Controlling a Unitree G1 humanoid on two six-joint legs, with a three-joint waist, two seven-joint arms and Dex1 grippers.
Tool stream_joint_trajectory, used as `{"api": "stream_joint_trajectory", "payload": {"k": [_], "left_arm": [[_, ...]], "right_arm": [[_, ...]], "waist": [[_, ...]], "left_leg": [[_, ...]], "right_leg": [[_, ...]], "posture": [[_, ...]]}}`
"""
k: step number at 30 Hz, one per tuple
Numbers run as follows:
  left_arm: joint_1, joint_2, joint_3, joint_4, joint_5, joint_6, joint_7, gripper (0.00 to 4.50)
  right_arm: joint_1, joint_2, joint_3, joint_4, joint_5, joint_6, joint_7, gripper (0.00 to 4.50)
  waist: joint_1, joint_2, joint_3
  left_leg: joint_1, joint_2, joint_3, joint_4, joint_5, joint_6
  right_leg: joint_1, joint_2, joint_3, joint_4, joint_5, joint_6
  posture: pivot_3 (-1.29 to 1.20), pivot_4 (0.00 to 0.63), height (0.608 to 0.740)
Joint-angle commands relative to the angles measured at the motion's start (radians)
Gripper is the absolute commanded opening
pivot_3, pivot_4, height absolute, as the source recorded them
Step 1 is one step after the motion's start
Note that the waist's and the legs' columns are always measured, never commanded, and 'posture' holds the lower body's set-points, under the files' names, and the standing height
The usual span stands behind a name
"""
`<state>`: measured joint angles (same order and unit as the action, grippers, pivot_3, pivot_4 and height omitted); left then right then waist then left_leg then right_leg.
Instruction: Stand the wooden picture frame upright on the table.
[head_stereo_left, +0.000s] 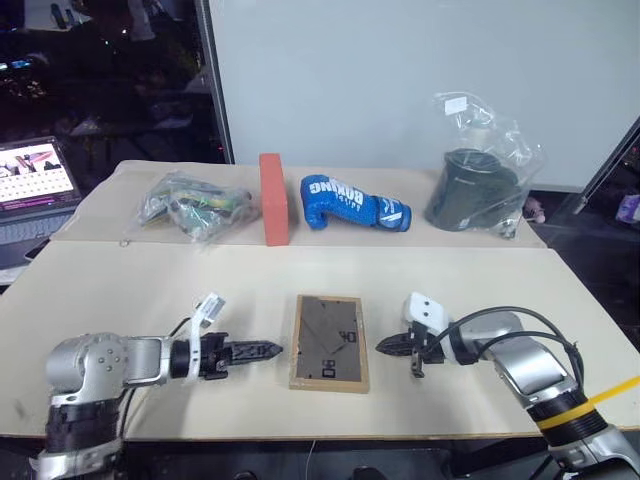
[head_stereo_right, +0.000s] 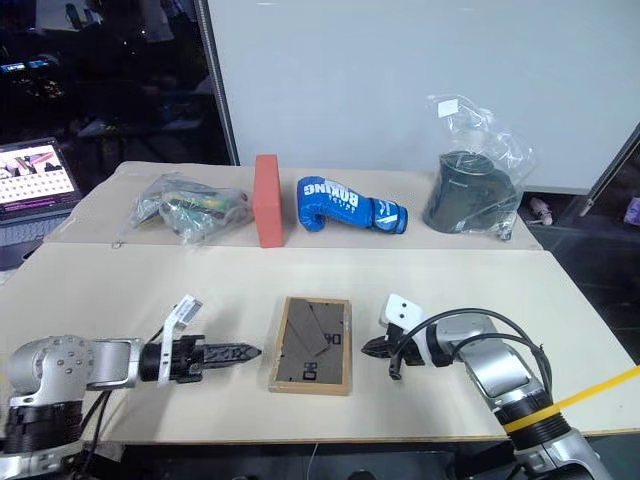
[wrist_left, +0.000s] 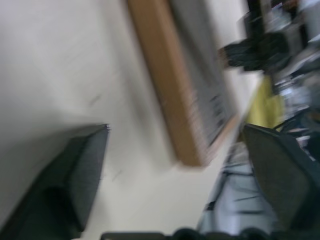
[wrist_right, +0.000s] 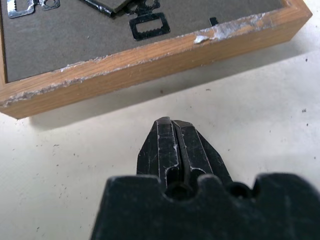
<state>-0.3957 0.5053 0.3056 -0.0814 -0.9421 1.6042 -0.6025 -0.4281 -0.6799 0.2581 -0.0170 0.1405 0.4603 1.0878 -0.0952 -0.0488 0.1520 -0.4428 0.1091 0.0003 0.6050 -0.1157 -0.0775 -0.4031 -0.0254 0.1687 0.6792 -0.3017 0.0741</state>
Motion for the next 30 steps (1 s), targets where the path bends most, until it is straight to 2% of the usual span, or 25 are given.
{"api": "stream_joint_trajectory", "payload": {"k": [1, 6, 8, 12, 16, 19, 24, 27, 30], "left_arm": [[-0.021, -0.047, -0.050, 0.037, -0.052, 0.010, 0.127, 4.47], [0.000, -0.126, -0.176, 0.075, -0.038, 0.010, 0.291, 4.47], [0.012, -0.152, -0.203, 0.079, -0.056, 0.010, 0.325, 4.47], [0.014, -0.187, -0.215, 0.085, -0.113, 0.010, 0.374, 4.47], [0.009, -0.181, -0.198, 0.089, -0.140, 0.010, 0.418, 4.47], [0.012, -0.168, -0.184, 0.095, -0.182, 0.010, 0.438, 3.77], [0.014, -0.142, -0.194, 0.089, -0.265, 0.010, 0.451, 1.85], [0.010, -0.140, -0.193, 0.101, -0.301, 0.010, 0.470, 1.33], [-0.010, -0.144, -0.165, 0.122, -0.318, 0.010, 0.485, 1.21]], "right_arm": [[0.008, 0.013, -0.010, -0.030, 0.012, 0.010, -0.014, 0.00], [0.033, 0.062, 0.001, -0.075, 0.021, 0.053, -0.059, 0.00], [0.043, 0.093, 0.008, -0.098, 0.018, 0.075, -0.090, 0.00], [0.060, 0.130, 0.012, -0.123, 0.011, 0.105, -0.131, 0.00], [0.065, 0.142, 0.013, -0.124, 0.007, 0.117, -0.154, 0.00], [0.063, 0.145, 0.014, -0.116, 0.003, 0.114, -0.162, 0.00], [0.050, 0.149, 0.010, -0.097, 0.001, 0.107, -0.168, 0.00], [0.041, 0.152, 0.006, -0.094, 0.002, 0.108, -0.171, 0.00], [0.038, 0.149, -0.018, -0.104, 0.026, 0.128, -0.170, 0.00]], "waist": [[0.000, 0.000, 0.000], [0.004, 0.003, -0.004], [0.010, 0.008, -0.009], [0.024, 0.011, -0.013], [0.030, 0.011, -0.015], [0.030, 0.011, -0.015], [0.030, 0.009, -0.015], [0.033, 0.007, -0.015], [0.034, 0.007, -0.015]], "left_leg": [[0.000, 0.000, 0.000, 0.000, 0.000, 0.000], [0.002, -0.001, -0.001, 0.000, 0.000, 0.000], [0.005, -0.002, -0.002, 0.000, 0.000, -0.001], [0.015, -0.005, -0.002, -0.001, -0.006, -0.008], [0.016, -0.005, -0.002, -0.002, -0.008, -0.009], [0.016, -0.006, -0.002, -0.002, -0.009, -0.009], [0.015, -0.006, -0.002, -0.005, -0.009, -0.009], [0.015, -0.006, -0.002, -0.006, -0.009, -0.009], [0.015, -0.006, -0.002, -0.006, -0.009, -0.009]], "right_leg": [[0.000, 0.000, 0.000, 0.000, 0.000, 0.000], [0.002, 0.000, 0.000, 0.000, 0.000, 0.000], [0.003, -0.002, 0.000, -0.002, 0.000, 0.001], [0.015, -0.004, 0.000, -0.011, -0.005, -0.005], [0.017, -0.005, 0.000, -0.016, -0.005, -0.005], [0.017, -0.005, 0.000, -0.016, -0.006, -0.004], [0.016, -0.005, 0.000, -0.016, -0.006, -0.004], [0.016, -0.005, -0.001, -0.017, -0.006, -0.004], [0.016, -0.005, -0.001, -0.018, -0.007, -0.005]], "posture": [[0.00, 0.150, 0.706], [0.00, 0.150, 0.706], [0.00, 0.150, 0.706], [0.00, 0.150, 0.706], [0.00, 0.150, 0.706], [0.00, 0.150, 0.706], [0.00, 0.150, 0.706], [0.00, 0.150, 0.706], [0.00, 0.150, 0.706]]}}
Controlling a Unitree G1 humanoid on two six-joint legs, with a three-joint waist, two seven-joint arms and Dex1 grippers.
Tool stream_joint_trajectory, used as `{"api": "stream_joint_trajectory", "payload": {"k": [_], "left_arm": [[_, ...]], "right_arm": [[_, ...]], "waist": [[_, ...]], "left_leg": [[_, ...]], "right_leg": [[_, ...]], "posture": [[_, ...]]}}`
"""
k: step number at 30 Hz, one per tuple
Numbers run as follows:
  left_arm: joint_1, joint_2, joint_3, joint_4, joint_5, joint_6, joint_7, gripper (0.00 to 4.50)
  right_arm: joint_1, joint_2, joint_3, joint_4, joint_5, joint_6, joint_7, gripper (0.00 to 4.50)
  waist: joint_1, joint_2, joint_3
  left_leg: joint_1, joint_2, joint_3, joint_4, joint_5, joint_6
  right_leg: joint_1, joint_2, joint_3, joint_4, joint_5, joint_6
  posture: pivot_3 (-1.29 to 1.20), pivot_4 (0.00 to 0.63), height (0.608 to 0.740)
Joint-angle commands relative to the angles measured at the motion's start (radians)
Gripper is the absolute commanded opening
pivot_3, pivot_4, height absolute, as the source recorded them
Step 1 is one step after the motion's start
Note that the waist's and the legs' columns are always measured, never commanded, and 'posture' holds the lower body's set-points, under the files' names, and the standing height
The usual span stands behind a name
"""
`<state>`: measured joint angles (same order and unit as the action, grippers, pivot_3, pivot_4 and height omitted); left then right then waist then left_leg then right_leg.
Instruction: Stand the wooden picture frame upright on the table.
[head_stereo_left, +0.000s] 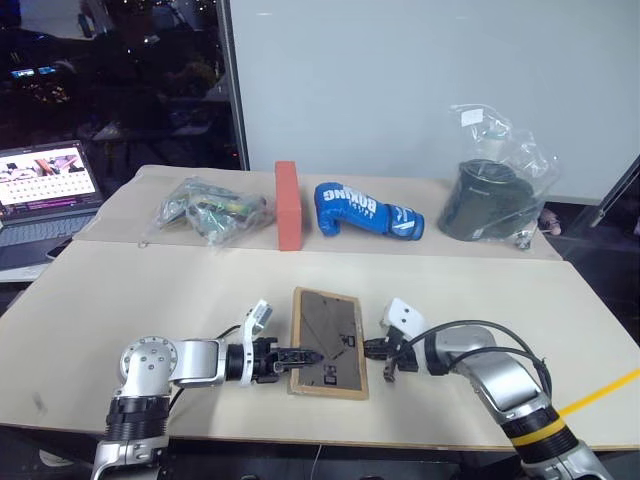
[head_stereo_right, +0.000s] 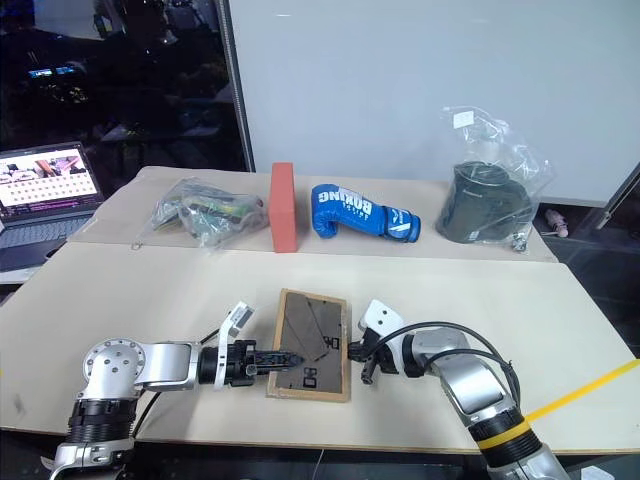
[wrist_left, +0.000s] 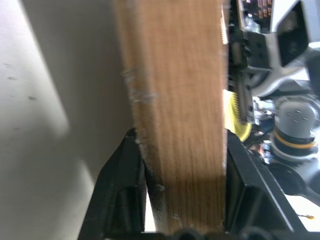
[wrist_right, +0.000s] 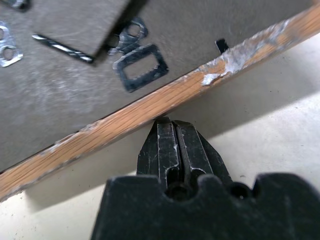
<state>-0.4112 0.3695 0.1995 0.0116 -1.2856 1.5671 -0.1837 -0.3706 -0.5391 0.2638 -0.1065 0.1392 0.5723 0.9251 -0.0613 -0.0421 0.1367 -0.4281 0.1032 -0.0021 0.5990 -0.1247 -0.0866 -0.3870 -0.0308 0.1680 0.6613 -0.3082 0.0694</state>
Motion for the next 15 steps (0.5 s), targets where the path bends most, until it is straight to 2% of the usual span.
{"api": "stream_joint_trajectory", "payload": {"k": [1, 5, 8, 9, 13, 15], "left_arm": [[-0.004, -0.010, -0.046, 0.038, 0.025, 0.047, 0.069, 1.19], [-0.086, 0.006, 0.043, 0.075, 0.017, 0.045, 0.037, 1.18], [-0.143, 0.021, 0.069, 0.095, 0.031, 0.030, 0.026, 1.18], [-0.160, 0.026, 0.068, 0.104, 0.048, 0.020, 0.024, 1.18], [-0.204, 0.026, 0.065, 0.121, 0.087, 0.009, 0.014, 1.18], [-0.215, 0.017, 0.062, 0.111, 0.096, 0.016, 0.006, 1.18]], "right_arm": [[-0.021, 0.007, -0.037, -0.019, 0.041, 0.027, -0.004, 0.00], [-0.074, -0.049, -0.194, -0.026, 0.166, 0.143, 0.029, 0.00], [-0.146, -0.113, -0.314, -0.037, 0.312, 0.269, 0.091, 0.83], [-0.170, -0.134, -0.340, -0.044, 0.358, 0.304, 0.115, 1.11], [-0.247, -0.136, -0.376, -0.072, 0.460, 0.380, 0.116, 2.51], [-0.267, -0.115, -0.348, -0.090, 0.472, 0.393, 0.095, 3.14]], "waist": [[0.000, -0.001, 0.000], [0.003, -0.001, 0.005], [0.004, -0.001, 0.014], [0.004, -0.001, 0.014], [-0.001, -0.002, 0.014], [-0.003, -0.002, 0.014]], "left_leg": [[0.000, 0.000, 0.000, 0.000, 0.000, 0.000], [-0.003, -0.001, 0.000, 0.000, 0.000, 0.000], [-0.013, -0.001, -0.001, 0.002, 0.001, 0.001], [-0.016, -0.001, -0.001, 0.002, 0.005, 0.006], [-0.017, -0.001, -0.002, -0.004, 0.006, 0.006], [-0.019, -0.001, -0.002, -0.007, 0.006, 0.006]], "right_leg": [[0.000, 0.000, 0.000, 0.000, 0.000, 0.000], [-0.002, 0.000, 0.000, 0.000, 0.000, 0.000], [-0.006, 0.000, 0.000, 0.002, 0.003, 0.001], [-0.010, 0.000, 0.000, 0.001, 0.007, 0.007], [-0.013, 0.001, 0.000, 0.001, 0.006, 0.005], [-0.016, 0.001, 0.000, 0.001, 0.006, 0.004]], "posture": [[0.00, 0.150, 0.706], [0.00, 0.150, 0.706], [0.00, 0.150, 0.706], [0.00, 0.150, 0.706], [0.00, 0.150, 0.706], [0.00, 0.150, 0.706]]}}
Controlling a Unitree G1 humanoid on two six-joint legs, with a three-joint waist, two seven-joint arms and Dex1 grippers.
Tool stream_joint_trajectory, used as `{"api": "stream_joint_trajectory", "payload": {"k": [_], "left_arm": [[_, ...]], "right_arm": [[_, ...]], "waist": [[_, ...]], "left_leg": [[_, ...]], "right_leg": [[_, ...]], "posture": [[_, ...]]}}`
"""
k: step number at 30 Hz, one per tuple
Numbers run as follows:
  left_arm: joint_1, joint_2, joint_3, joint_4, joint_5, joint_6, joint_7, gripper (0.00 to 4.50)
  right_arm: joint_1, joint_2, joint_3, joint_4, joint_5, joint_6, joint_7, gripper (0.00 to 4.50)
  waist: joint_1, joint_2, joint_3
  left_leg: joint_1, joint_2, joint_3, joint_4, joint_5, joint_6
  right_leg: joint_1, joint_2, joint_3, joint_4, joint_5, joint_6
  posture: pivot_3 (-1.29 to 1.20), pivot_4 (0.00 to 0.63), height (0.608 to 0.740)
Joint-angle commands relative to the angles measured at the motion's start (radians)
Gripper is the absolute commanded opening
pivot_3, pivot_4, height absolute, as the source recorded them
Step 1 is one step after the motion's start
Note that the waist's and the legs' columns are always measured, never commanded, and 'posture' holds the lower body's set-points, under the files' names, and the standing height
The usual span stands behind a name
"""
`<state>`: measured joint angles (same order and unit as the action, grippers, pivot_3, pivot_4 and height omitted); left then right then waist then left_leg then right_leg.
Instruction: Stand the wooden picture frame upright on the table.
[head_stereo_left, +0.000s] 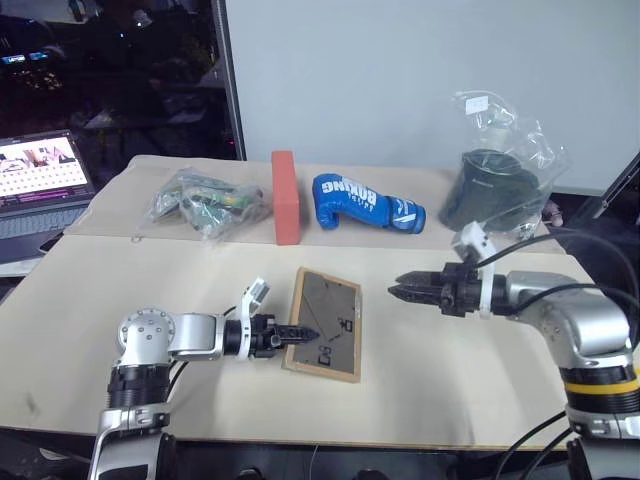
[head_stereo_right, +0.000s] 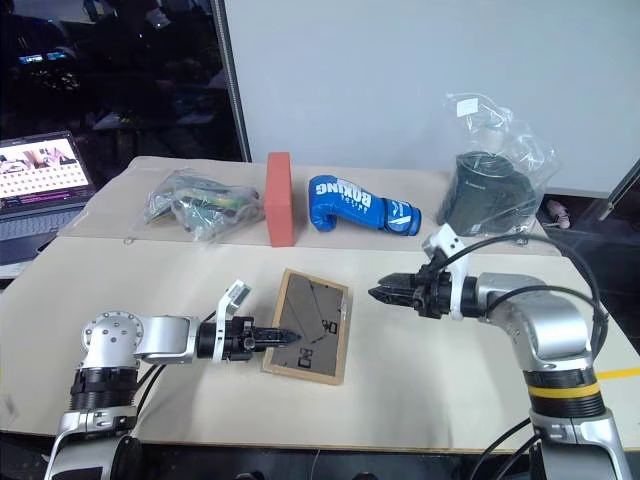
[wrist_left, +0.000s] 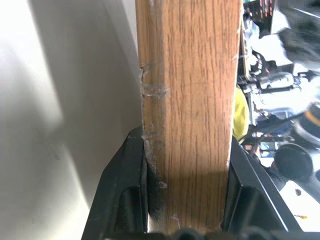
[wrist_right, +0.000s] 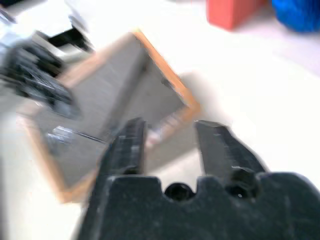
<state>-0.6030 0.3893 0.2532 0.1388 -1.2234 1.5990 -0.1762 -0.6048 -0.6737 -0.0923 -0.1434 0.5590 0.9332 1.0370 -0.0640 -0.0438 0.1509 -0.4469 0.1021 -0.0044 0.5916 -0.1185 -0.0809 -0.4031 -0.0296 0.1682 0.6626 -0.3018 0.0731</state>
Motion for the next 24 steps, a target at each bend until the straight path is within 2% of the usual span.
{"api": "stream_joint_trajectory", "payload": {"k": [1, 3, 4, 8, 13, 19, 24], "left_arm": [[-0.026, -0.007, 0.010, -0.020, 0.038, -0.012, -0.004, 1.18], [-0.030, -0.034, 0.017, -0.037, 0.034, 0.001, 0.005, 1.18], [-0.023, -0.047, 0.016, -0.058, 0.026, 0.008, 0.009, 1.18], [0.012, -0.070, 0.009, -0.119, 0.000, 0.015, 0.024, 1.18], [0.031, -0.078, 0.006, -0.144, -0.027, 0.015, 0.039, 1.18], [0.020, -0.059, 0.013, -0.122, -0.012, 0.015, 0.028, 1.18], [0.018, -0.057, 0.012, -0.124, -0.004, 0.015, 0.020, 1.18]], "right_arm": [[-0.037, 0.025, 0.023, -0.059, 0.051, 0.032, -0.026, 3.39], [-0.052, 0.072, 0.066, -0.042, 0.021, 0.011, -0.076, 4.24], [-0.049, 0.088, 0.094, -0.039, 0.013, 0.002, -0.081, 4.45], [-0.030, 0.115, 0.169, -0.022, -0.011, -0.040, -0.065, 4.45], [-0.028, 0.127, 0.261, 0.006, -0.019, -0.119, 0.025, 4.45], [-0.028, 0.134, 0.280, -0.002, 0.013, -0.151, 0.124, 4.45], [-0.068, 0.120, 0.242, 0.096, -0.028, -0.174, 0.101, 4.45]], "waist": [[0.000, 0.000, 0.000], [0.001, 0.000, 0.000], [0.003, 0.000, 0.000], [0.012, 0.000, 0.000], [0.021, 0.000, 0.000], [0.021, 0.000, 0.000], [0.020, 0.000, 0.000]], "left_leg": [[0.000, 0.000, 0.000, 0.000, 0.000, 0.000], [-0.001, 0.000, 0.000, 0.000, 0.000, 0.000], [-0.002, 0.000, 0.000, 0.000, 0.000, 0.000], [-0.006, 0.000, 0.000, 0.001, 0.000, 0.000], [-0.008, 0.000, -0.001, 0.001, 0.000, 0.000], [-0.008, 0.000, -0.002, 0.001, 0.000, -0.001], [-0.008, 0.000, -0.003, 0.001, 0.000, -0.001]], "right_leg": [[0.000, 0.000, 0.000, 0.000, 0.000, -0.001], [-0.001, 0.000, 0.000, 0.000, 0.000, -0.002], [-0.001, 0.000, 0.000, 0.000, 0.000, -0.002], [-0.003, 0.000, 0.000, 0.000, 0.001, -0.003], [-0.005, 0.000, -0.002, 0.000, 0.002, -0.004], [-0.005, 0.000, -0.003, 0.000, 0.002, -0.004], [-0.005, 0.000, -0.003, 0.000, 0.002, -0.004]], "posture": [[0.00, 0.150, 0.706], [0.00, 0.150, 0.706], [0.00, 0.150, 0.706], [0.00, 0.150, 0.706], [0.00, 0.150, 0.706], [0.00, 0.150, 0.706], [0.00, 0.150, 0.706]]}}
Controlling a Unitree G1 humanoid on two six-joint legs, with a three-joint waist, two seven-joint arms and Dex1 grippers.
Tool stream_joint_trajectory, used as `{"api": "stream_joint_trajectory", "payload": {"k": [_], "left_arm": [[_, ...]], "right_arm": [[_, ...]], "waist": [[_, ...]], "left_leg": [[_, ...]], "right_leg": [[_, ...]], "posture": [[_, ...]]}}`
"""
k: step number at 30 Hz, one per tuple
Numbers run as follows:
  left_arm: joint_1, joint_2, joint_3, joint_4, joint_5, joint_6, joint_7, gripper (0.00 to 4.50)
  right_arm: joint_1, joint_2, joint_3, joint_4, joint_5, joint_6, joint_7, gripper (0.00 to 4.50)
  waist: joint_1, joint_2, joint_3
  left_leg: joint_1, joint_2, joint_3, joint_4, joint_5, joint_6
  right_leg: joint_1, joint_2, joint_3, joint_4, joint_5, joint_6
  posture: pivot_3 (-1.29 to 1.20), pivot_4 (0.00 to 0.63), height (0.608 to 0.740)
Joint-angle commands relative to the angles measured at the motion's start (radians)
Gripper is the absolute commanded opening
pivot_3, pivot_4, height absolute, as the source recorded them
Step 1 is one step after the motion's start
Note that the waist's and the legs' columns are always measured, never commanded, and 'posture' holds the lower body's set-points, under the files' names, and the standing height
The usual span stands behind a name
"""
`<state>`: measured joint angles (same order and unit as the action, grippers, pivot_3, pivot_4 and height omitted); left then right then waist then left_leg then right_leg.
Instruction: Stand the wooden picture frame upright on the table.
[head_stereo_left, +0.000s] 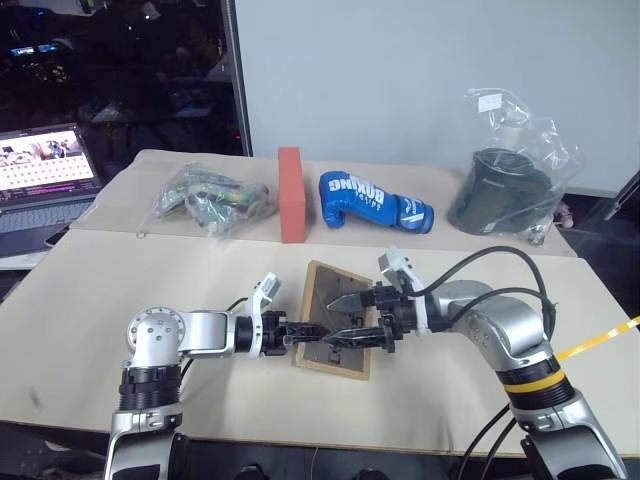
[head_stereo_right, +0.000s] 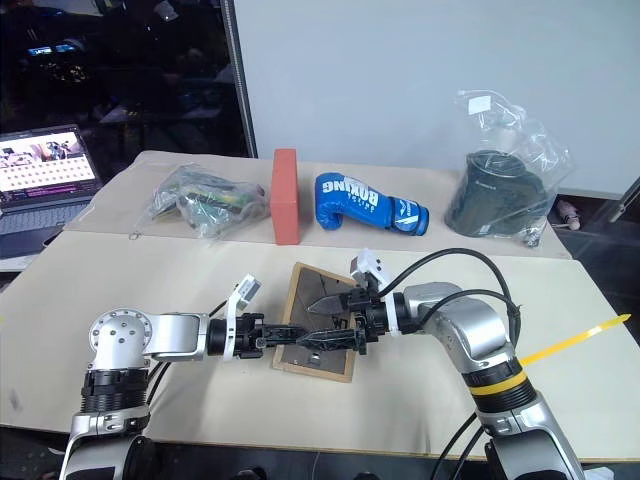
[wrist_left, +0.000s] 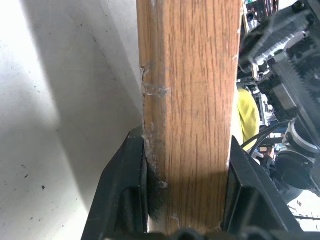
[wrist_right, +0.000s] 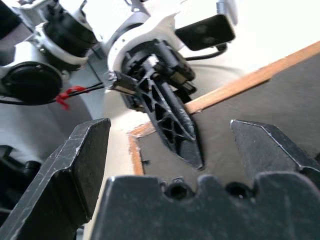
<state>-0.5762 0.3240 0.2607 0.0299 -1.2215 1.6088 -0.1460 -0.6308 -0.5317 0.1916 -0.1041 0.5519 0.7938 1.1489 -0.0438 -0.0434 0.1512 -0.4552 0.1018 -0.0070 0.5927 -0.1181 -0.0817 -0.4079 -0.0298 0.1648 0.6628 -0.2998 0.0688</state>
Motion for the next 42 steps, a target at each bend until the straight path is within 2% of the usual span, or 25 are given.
{"api": "stream_joint_trajectory", "payload": {"k": [1, 5, 9, 16, 22, 33, 36, 39, 42], "left_arm": [[-0.006, 0.010, 0.001, -0.021, -0.005, 0.006, -0.013, 1.18], [-0.001, 0.009, -0.001, -0.033, -0.005, 0.006, -0.016, 1.18], [-0.013, -0.002, 0.009, -0.040, -0.018, 0.006, -0.007, 1.18], [-0.023, 0.005, 0.005, -0.033, -0.019, 0.006, -0.009, 1.18], [-0.033, 0.017, -0.003, -0.014, 0.006, 0.006, -0.029, 1.18], [-0.069, 0.034, 0.009, 0.021, -0.002, 0.006, -0.087, 1.18], [-0.074, 0.033, 0.009, 0.027, -0.001, 0.006, -0.095, 1.18], [-0.101, 0.024, 0.027, 0.062, -0.043, 0.006, -0.095, 1.18], [-0.124, 0.033, 0.036, 0.087, -0.098, 0.006, -0.099, 1.18]], "right_arm": [[-0.053, -0.032, -0.056, 0.082, -0.024, -0.035, -0.013, 4.45], [-0.079, -0.064, -0.074, 0.157, -0.050, -0.057, -0.013, 4.45], [-0.076, -0.057, -0.034, 0.206, -0.098, -0.104, -0.003, 4.45], [-0.038, 0.004, 0.009, 0.141, -0.107, -0.143, 0.012, 4.45], [-0.002, -0.003, -0.031, 0.041, -0.058, -0.149, 0.045, 4.45], [0.082, -0.116, -0.081, -0.146, 0.002, -0.125, 0.072, 4.45], [0.090, -0.132, -0.088, -0.138, -0.005, -0.140, 0.057, 4.45], [0.080, -0.181, -0.095, -0.054, -0.085, -0.203, 0.039, 4.45], [0.089, -0.230, -0.115, -0.045, -0.092, -0.226, 0.061, 4.45]], "waist": [[0.000, 0.000, 0.000], [0.001, 0.000, 0.000], [0.001, 0.000, 0.000], [-0.001, 0.000, 0.000], [0.000, 0.000, 0.000], [0.002, 0.000, 0.000], [0.001, 0.000, 0.000], [0.002, 0.000, 0.000], [0.004, 0.000, 0.000]], "left_leg": [[0.000, 0.000, 0.000, 0.000, 0.000, 0.000], [0.000, 0.000, 0.000, 0.001, 0.000, 0.000], [0.000, 0.000, 0.000, 0.000, 0.000, 0.000], [0.000, 0.000, -0.001, 0.001, 0.000, 0.000], [0.000, 0.000, -0.002, 0.001, 0.000, -0.001], [-0.001, 0.000, -0.003, 0.001, 0.000, -0.001], [-0.001, 0.000, -0.003, 0.001, 0.000, -0.001], [-0.001, 0.000, -0.003, 0.001, 0.001, -0.001], [-0.001, 0.000, -0.003, 0.003, 0.000, -0.001]], "right_leg": [[0.000, 0.000, 0.000, 0.000, 0.000, 0.000], [0.000, 0.000, 0.000, 0.000, 0.000, 0.000], [0.000, 0.000, 0.000, 0.000, 0.000, 0.000], [0.001, 0.000, -0.001, 0.001, 0.000, 0.000], [0.001, 0.000, -0.002, 0.001, 0.000, 0.000], [0.001, 0.000, -0.003, 0.000, 0.000, 0.000], [0.001, 0.000, -0.003, 0.000, 0.000, 0.000], [0.001, 0.000, -0.003, 0.001, 0.000, 0.000], [0.001, 0.000, -0.003, 0.000, 0.000, 0.000]], "posture": [[0.00, 0.150, 0.706], [0.00, 0.150, 0.706], [0.00, 0.150, 0.706], [0.00, 0.150, 0.706], [0.00, 0.150, 0.706], [0.00, 0.150, 0.706], [0.00, 0.150, 0.706], [0.00, 0.150, 0.706], [0.00, 0.150, 0.706]]}}
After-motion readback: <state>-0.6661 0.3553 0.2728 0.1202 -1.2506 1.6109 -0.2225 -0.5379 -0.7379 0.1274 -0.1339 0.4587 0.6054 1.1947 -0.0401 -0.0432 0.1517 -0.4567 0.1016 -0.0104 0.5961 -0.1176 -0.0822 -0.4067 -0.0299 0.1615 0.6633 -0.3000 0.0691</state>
